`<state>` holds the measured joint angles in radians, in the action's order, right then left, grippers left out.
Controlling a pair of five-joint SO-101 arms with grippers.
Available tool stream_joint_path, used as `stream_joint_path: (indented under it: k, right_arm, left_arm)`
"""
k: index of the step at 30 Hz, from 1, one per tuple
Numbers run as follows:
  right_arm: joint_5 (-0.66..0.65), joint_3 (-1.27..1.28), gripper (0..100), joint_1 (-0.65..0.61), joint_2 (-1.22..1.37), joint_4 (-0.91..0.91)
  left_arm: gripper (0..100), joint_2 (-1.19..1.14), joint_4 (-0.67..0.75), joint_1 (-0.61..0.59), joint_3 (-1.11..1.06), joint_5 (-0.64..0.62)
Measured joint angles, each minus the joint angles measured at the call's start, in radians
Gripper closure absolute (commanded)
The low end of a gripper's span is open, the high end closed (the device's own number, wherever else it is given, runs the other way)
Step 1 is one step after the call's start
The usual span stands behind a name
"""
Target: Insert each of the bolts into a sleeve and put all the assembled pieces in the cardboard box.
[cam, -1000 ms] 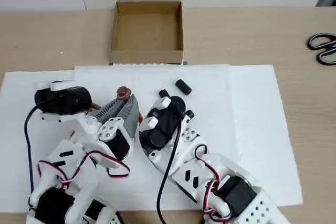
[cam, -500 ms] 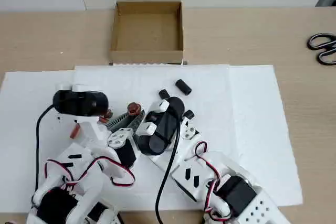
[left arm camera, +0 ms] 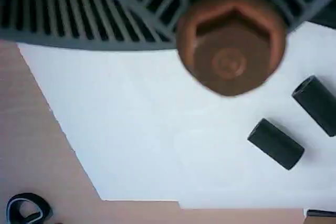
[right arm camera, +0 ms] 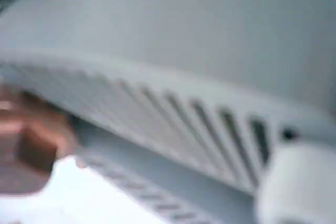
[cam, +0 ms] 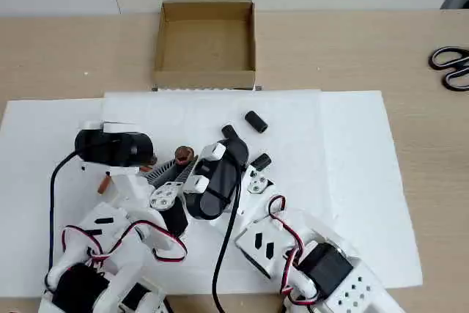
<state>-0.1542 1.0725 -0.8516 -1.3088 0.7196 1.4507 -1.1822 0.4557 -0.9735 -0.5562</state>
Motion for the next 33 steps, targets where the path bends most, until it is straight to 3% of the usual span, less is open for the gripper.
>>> stream_joint_path:
  k: [3, 20, 30, 33]
  right_arm:
    - [0.000, 0.000, 99.6, 0.005, 0.000, 0.002]
    - [-0.006, -0.005, 99.6, 0.058, -0.006, -0.003]
    - [-0.006, 0.066, 99.6, 0.101, -0.006, -0.018]
    - [-0.006, 0.071, 99.6, 0.098, -0.006, -0.018]
  left_arm:
    - [83, 0.000, 0.000, -0.003, -0.003, 0.026]
    - [83, -0.012, -0.003, -0.003, 0.015, 0.110]
    - [83, -0.008, -0.012, -0.133, 0.129, 0.215]
    - [89, -0.006, -0.012, -0.149, 0.160, 0.216]
